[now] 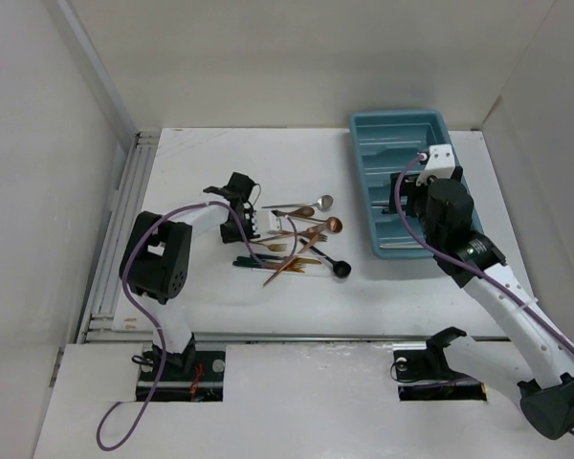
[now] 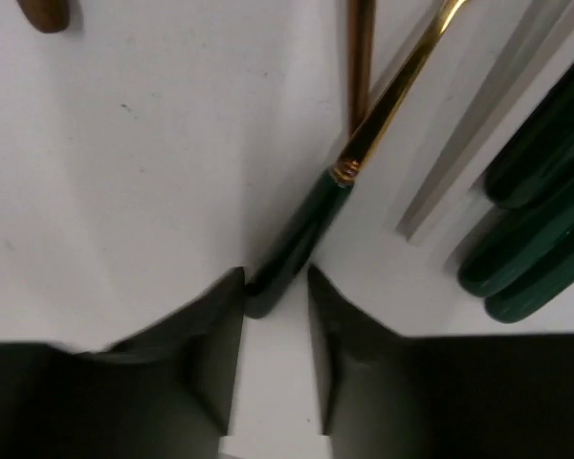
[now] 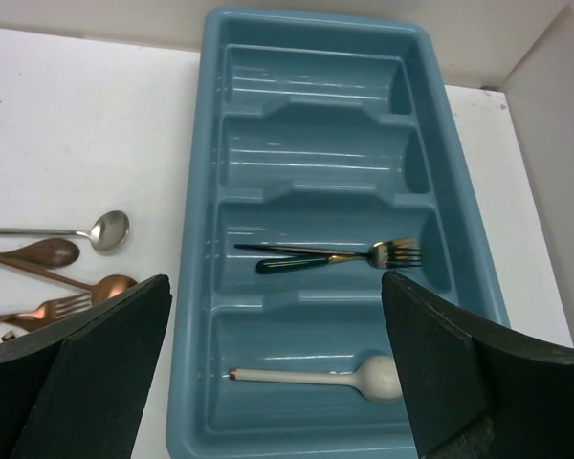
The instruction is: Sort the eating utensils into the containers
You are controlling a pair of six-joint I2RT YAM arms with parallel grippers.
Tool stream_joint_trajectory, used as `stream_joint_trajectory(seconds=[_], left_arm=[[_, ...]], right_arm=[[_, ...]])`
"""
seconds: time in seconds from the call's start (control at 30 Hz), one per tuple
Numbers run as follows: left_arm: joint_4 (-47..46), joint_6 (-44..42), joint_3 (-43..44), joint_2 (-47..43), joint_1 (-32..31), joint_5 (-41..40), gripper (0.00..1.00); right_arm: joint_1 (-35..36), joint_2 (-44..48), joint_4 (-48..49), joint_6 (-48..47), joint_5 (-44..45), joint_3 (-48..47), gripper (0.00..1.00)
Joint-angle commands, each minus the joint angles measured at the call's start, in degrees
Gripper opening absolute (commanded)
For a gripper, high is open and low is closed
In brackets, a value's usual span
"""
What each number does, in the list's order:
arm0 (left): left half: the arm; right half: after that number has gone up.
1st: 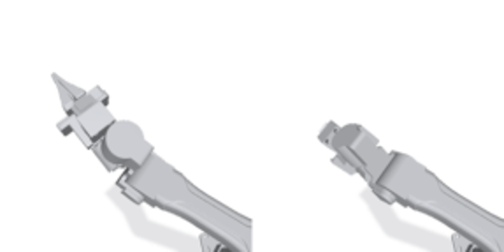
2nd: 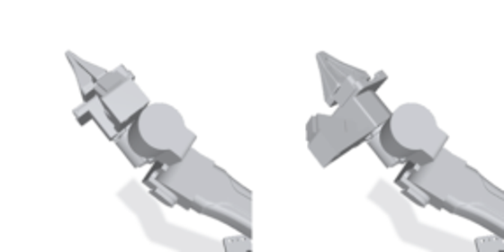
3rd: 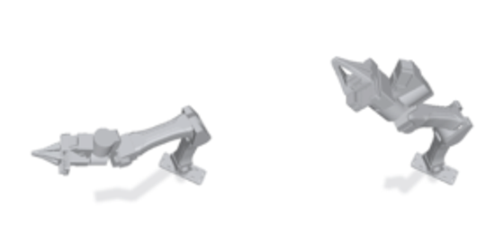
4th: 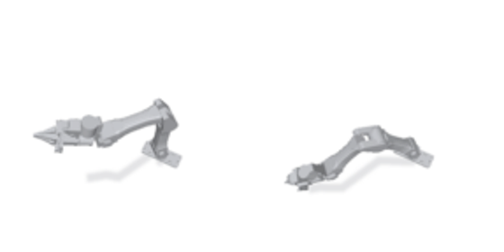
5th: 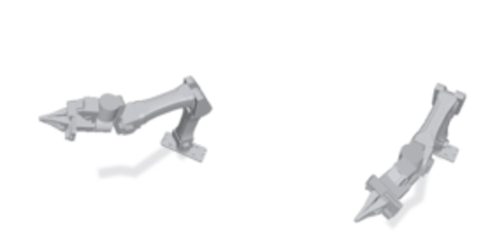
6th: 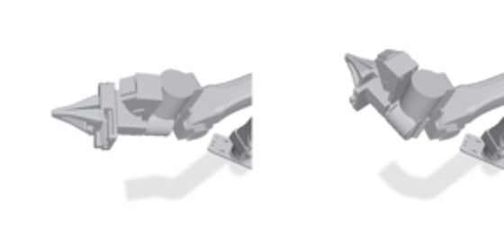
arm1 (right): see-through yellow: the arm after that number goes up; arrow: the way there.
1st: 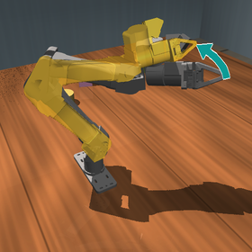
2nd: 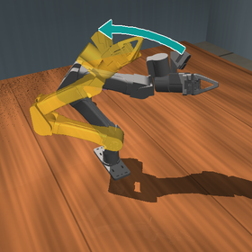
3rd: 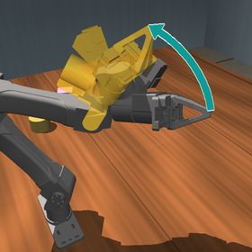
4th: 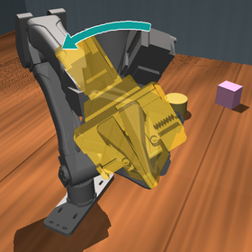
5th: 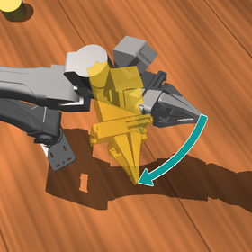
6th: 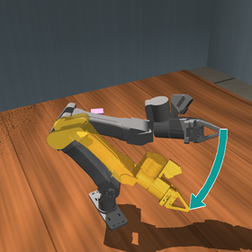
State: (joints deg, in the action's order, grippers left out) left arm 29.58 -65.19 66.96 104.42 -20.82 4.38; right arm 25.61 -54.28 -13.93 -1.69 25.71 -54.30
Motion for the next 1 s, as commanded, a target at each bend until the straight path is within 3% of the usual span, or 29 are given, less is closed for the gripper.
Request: stream_joint_trajectory(seconds=[0.0, 0.07, 0.2, 0.33, 0.47, 0.57, 0.67, 0.8, 0.83, 0.9, 0.97], left_arm=[[0.39, 0.84, -4.38, 3.33, -1.77, 2.91, 0.18], [1.17, 2.69, -2.28, 4.2, -1.07, 2.91, 0.01], [3.46, 3.23, 0.89, 3.52, 2.09, 2.91, 0.0], [5.92, 3.84, 4.31, -3.33, 2.1, 5.54, 0.0], [12.5, 3.31, 10.55, -10.54, -0.62, 10.03, 0.0], [11.99, 5.85, 15.73, -11.17, -4.75, 12.31, 0.0], [8.05, 15.68, 25.56, -5.74, -10.63, 14.51, 0.0], [5.58, 26.85, 46.81, 10.24, -17.84, 16.1, 0.0], [4.27, 28.96, 56.17, 16.98, -20.29, 16.1, 0.0], [0.5, 34.39, 62.48, 22.03, -22.59, 16.71, 0.0], [-11.0, 37.93, 63.56, 25.03, -24.97, 17.23, 0.0]], right_arm=[[0.59, 1.64, 1.02, -1.38, 3.03, -0.89, 0.95], [0.59, 1.64, 1.01, -1.38, 3.03, -0.89, 0.95], [0.59, 1.64, 2.33, -1.38, 3.03, -0.89, 0.95], [0.59, 1.02, 3.82, -2.44, 3.64, -0.89, 0.95], [0.06, 0.49, 6.1, -2.44, 3.65, -1.51, 0.95], [-2.22, 0.49, 6.11, -3.76, 2.5, -4.74, 0.95], [-5.29, 0.49, 6.11, -4.37, 2.5, -7.82, 0.94], [-7.06, 3.21, 6.11, -7.61, 6.1, -11.69, 0.93], [-7.06, 3.83, 6.11, -9.88, 6.1, -12.31, 0.92], [-7.06, 4.44, 6.11, -11.83, 6.11, -12.93, 0.92], [-7.06, 5.67, 6.11, -14.64, 4.79, -12.93, 0.92]])
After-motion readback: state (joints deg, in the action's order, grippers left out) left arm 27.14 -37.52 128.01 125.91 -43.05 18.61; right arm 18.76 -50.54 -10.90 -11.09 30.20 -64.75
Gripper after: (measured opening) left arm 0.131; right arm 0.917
